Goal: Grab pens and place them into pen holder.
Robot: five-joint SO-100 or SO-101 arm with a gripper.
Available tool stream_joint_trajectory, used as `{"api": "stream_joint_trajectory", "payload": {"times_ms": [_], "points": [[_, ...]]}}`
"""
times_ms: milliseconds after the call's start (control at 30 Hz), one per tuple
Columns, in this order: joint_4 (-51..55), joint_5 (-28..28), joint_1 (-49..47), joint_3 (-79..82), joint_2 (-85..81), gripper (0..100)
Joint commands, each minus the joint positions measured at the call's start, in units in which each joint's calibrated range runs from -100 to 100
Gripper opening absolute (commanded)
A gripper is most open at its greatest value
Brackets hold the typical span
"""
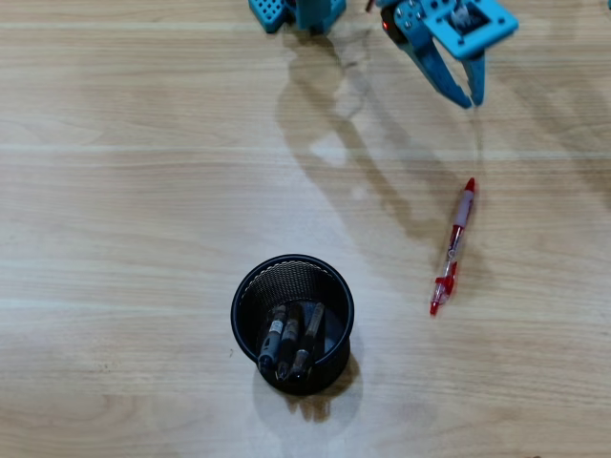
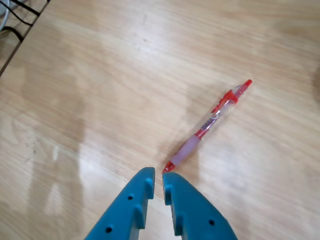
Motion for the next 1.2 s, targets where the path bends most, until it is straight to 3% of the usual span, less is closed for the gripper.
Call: {"api": "stream_joint_trajectory", "payload": {"times_ms": [0, 233, 467, 633, 867, 1167], "points": [[-7.81, -0.59, -2.41, -4.9, 6.99, 2], [-3.68, -0.59, -0.77, -21.75, 25.39, 2], [24.82, -0.44, 3.13, -45.82, 36.22, 2], [37.13, -0.23, 5.4, -61.32, 43.36, 2], [39.8, -0.28, 5.31, -73.4, 52.52, 2], [39.28, -0.64, 4.4, -77.63, 59.32, 2]]}}
